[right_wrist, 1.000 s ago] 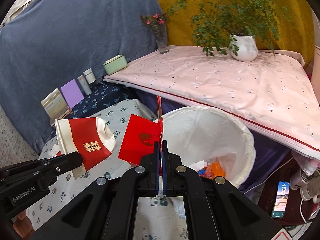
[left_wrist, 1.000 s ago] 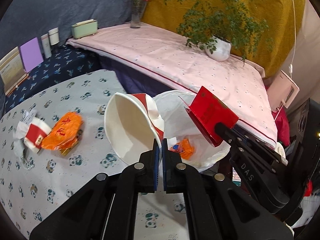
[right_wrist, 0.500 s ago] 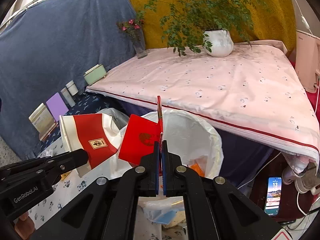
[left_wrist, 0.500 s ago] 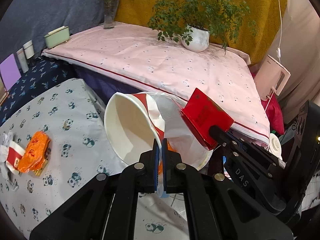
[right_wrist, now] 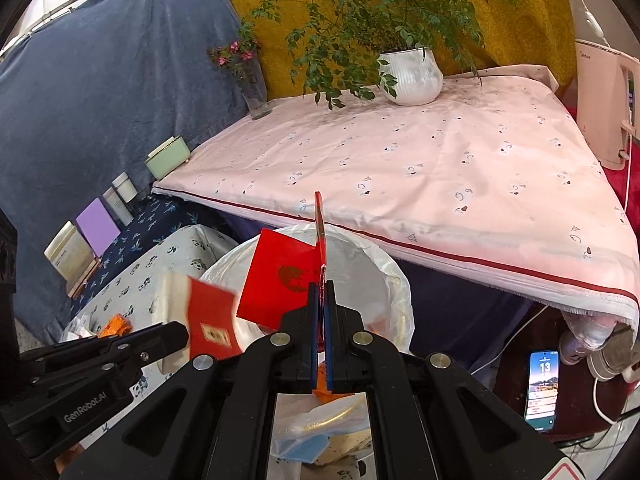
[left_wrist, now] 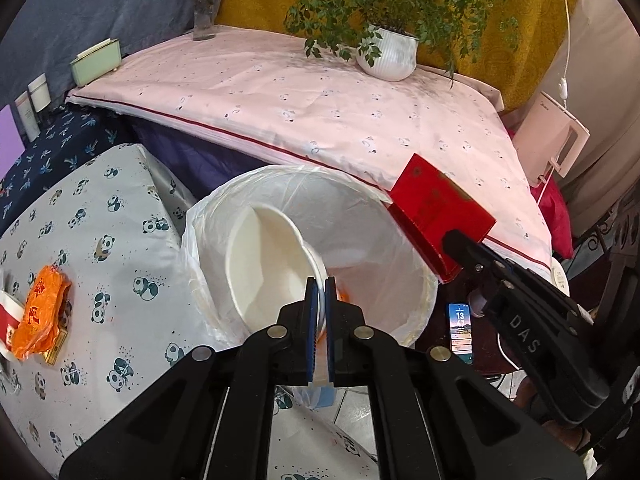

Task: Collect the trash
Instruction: 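Open both tools over the bin to drop the envelope and paper cup, then move both tools back over the table toward the orange bag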

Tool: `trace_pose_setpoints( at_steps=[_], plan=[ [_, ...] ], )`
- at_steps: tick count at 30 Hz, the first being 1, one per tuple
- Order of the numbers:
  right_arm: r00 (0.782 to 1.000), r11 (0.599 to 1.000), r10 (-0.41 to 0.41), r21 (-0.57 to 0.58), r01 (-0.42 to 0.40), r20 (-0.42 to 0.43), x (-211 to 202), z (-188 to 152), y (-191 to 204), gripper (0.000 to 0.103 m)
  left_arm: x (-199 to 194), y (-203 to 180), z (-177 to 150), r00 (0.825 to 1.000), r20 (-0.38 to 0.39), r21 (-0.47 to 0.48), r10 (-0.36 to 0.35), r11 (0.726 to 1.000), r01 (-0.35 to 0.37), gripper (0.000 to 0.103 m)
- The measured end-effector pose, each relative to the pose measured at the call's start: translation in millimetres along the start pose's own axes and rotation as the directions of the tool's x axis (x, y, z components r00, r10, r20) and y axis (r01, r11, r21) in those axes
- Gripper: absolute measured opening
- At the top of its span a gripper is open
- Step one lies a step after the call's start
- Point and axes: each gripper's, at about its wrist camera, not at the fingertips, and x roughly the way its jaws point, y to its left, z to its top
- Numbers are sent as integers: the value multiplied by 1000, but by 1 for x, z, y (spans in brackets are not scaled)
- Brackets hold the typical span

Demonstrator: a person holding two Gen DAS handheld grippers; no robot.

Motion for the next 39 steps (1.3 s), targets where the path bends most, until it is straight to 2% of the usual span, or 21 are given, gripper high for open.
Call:
trace_pose_setpoints(
  at_steps=[3, 7, 11, 16, 19, 25, 39],
  plan=[
    [1000, 1000, 5, -6, -5, -2, 3, 1, 4, 2, 0, 3, 0, 1000, 5, -2, 13, 1000, -13, 5],
    [1000, 1000, 14, -16, -14, -5, 7, 1, 11, 2, -2, 10, 0, 999, 13, -20, 37, 999, -37, 30],
    [1000, 999, 24, -31, -25, -12, 12, 2, 20, 4, -6, 18, -2, 998, 22, -35, 57, 998, -56, 35],
    [1000, 999, 26, -47, -26, -5, 13, 2, 32, 19, -11, 31, -6, 996, 28, -63, 84, 995, -82, 46],
    [1000, 998, 29, -51, -29, 4, 13, 4, 38, 26, -15, 39, -8, 995, 32, -79, 95, 993, -93, 48],
    [999, 997, 42, -68, -41, 10, 10, 6, 50, 34, -23, 51, -10, 993, 42, -107, 113, 988, -108, 52],
    [997, 988, 79, -136, -77, 12, -5, 1, 90, 37, -55, 83, -24, 986, 74, -182, 149, 974, -134, 53]
  ],
)
